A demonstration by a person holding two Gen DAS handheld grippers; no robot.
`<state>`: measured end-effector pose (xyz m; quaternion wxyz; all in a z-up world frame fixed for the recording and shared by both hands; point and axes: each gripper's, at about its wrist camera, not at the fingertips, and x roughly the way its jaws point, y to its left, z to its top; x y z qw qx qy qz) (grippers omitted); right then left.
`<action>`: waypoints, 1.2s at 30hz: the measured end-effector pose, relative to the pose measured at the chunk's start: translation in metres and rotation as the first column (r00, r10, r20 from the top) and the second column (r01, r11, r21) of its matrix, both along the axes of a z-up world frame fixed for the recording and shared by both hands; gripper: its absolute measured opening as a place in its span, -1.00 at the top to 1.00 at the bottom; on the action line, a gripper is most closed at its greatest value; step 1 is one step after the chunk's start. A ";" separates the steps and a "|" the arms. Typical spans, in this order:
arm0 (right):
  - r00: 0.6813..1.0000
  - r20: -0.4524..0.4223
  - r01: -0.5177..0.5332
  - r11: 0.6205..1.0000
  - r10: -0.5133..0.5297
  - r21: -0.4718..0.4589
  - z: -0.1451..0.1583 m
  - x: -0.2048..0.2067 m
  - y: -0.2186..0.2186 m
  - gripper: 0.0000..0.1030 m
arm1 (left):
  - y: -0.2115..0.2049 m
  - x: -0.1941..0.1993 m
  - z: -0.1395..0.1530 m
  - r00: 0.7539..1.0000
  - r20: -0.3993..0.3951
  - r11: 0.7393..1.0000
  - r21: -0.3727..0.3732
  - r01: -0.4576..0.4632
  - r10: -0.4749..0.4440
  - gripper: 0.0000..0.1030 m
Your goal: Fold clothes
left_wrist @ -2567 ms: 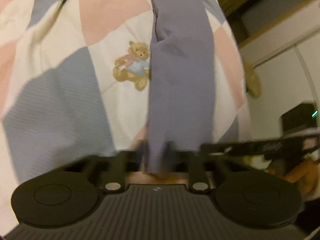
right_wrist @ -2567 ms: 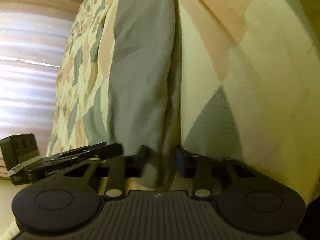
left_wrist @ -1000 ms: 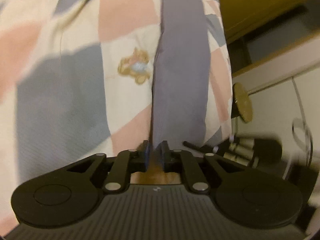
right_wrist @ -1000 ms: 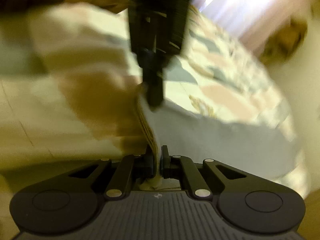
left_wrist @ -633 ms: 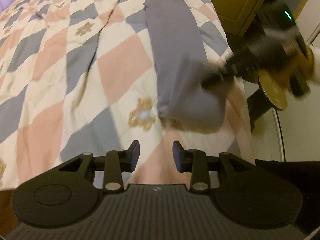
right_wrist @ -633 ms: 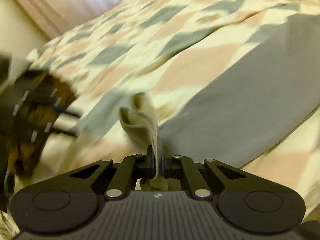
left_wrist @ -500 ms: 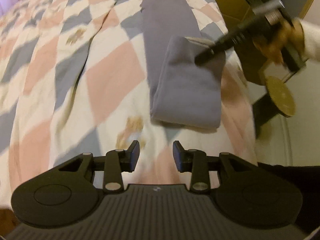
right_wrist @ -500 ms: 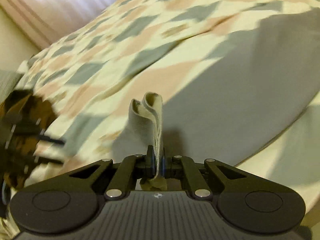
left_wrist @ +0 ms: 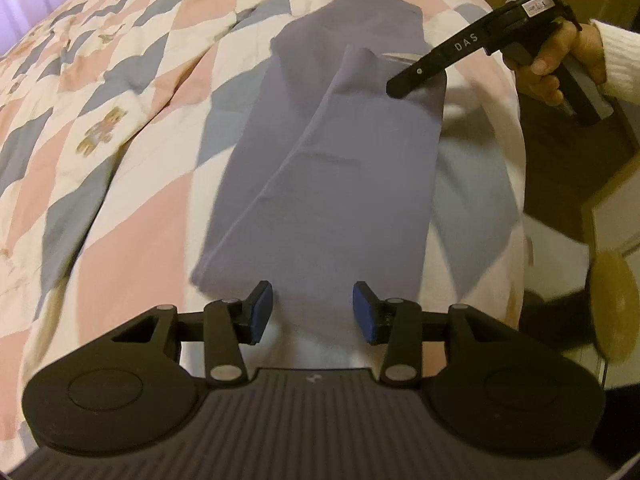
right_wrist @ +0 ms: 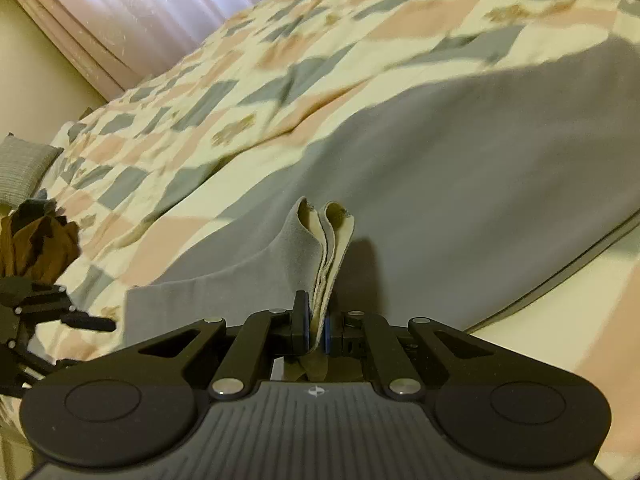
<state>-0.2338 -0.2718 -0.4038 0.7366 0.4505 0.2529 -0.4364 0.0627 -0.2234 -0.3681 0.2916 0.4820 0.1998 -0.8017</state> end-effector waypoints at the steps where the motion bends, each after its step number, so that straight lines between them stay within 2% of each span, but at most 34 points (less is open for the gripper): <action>1: 1.000 -0.005 -0.001 1.000 0.001 -0.010 0.001 -0.010 -0.005 0.89 | -0.003 -0.010 0.000 1.000 -0.001 1.000 -0.002 -0.008 0.008 0.21; 7: 0.999 -0.051 -0.016 0.998 0.013 -0.063 0.008 -0.067 -0.042 0.89 | -0.022 -0.068 -0.003 0.999 -0.007 0.998 -0.013 -0.053 0.053 0.15; 13: 0.996 -0.088 -0.001 0.997 -0.006 -0.076 0.008 -0.119 -0.089 0.89 | -0.068 -0.105 -0.007 0.999 -0.007 0.999 -0.012 -0.040 0.040 0.14; 18: 0.992 -0.112 0.046 0.995 -0.056 -0.085 0.010 -0.161 -0.121 0.90 | -0.103 -0.131 -0.009 0.999 -0.023 0.999 0.026 -0.027 0.028 0.11; 23: 0.990 -0.108 0.085 0.991 -0.095 -0.099 0.010 -0.205 -0.147 0.90 | -0.129 -0.162 -0.016 1.000 0.000 0.998 0.051 -0.028 0.028 0.11; 29: 0.993 -0.078 0.079 0.994 -0.085 -0.081 -0.004 -0.251 -0.166 0.90 | -0.140 -0.196 -0.019 0.998 0.023 0.998 0.036 -0.054 0.053 0.11; 36: 0.997 -0.037 0.066 0.994 -0.069 -0.082 -0.012 -0.280 -0.171 0.91 | -0.144 -0.216 -0.023 0.993 0.067 0.995 0.023 -0.096 0.095 0.09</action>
